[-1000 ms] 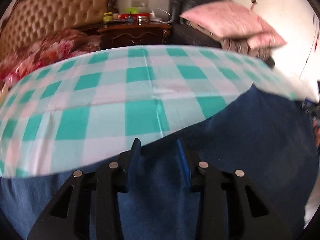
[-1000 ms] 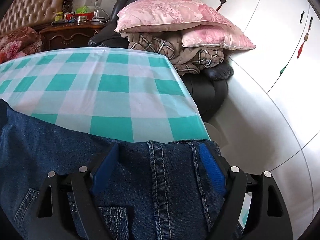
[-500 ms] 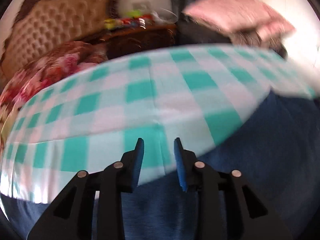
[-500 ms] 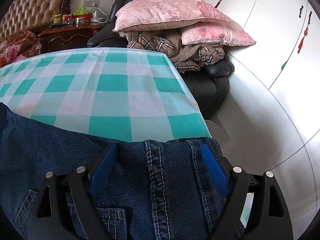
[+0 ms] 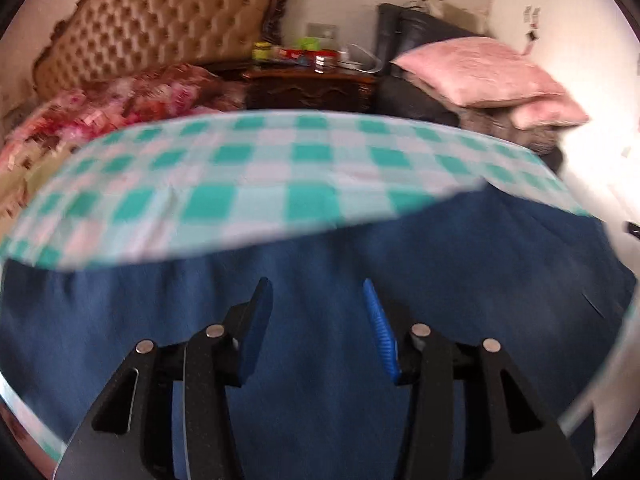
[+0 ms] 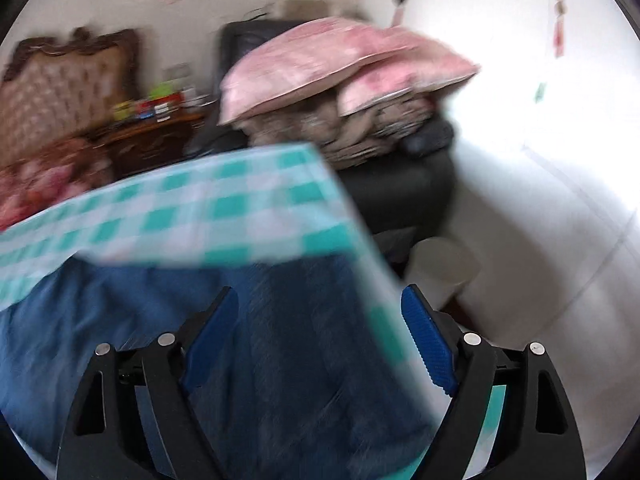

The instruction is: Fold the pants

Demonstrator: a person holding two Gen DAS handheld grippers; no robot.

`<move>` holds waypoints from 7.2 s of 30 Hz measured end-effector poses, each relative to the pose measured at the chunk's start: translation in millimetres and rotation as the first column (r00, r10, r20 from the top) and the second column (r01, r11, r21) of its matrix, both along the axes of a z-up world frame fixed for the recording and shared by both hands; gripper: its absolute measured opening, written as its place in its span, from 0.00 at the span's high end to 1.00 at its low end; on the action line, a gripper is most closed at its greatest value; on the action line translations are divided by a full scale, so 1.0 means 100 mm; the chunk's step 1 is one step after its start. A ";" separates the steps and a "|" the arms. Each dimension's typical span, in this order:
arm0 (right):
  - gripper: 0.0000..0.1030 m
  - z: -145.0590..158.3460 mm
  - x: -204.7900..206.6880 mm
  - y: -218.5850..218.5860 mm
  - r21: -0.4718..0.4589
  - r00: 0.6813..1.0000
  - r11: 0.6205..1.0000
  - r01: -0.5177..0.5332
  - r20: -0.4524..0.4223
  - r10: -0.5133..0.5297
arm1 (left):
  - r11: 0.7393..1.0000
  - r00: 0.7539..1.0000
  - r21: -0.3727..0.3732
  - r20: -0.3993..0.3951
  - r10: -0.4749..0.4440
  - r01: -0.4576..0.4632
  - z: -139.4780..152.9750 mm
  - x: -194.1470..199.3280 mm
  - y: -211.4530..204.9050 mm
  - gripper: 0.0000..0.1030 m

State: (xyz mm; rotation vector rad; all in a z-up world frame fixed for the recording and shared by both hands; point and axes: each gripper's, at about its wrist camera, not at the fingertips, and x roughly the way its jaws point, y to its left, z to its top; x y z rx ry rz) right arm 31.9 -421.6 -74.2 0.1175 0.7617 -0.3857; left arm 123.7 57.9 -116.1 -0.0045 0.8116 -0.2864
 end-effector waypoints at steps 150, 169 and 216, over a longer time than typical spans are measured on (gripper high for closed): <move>0.64 -0.84 1.74 4.72 0.000 0.797 0.813 -0.583 -0.194 0.572 | 0.860 0.862 -0.066 -0.059 0.503 -0.507 -0.32 -0.68 3.54 0.63; 0.60 -0.84 1.70 4.72 -0.014 0.802 0.814 -0.580 -0.186 0.568 | 0.706 0.774 -0.318 -0.244 0.584 -0.632 -0.40 -0.47 3.91 0.79; 0.49 -0.38 1.32 3.80 0.108 0.874 0.881 -0.460 -0.123 0.471 | 0.905 0.904 0.133 0.213 0.371 -0.403 1.10 -0.46 2.17 0.88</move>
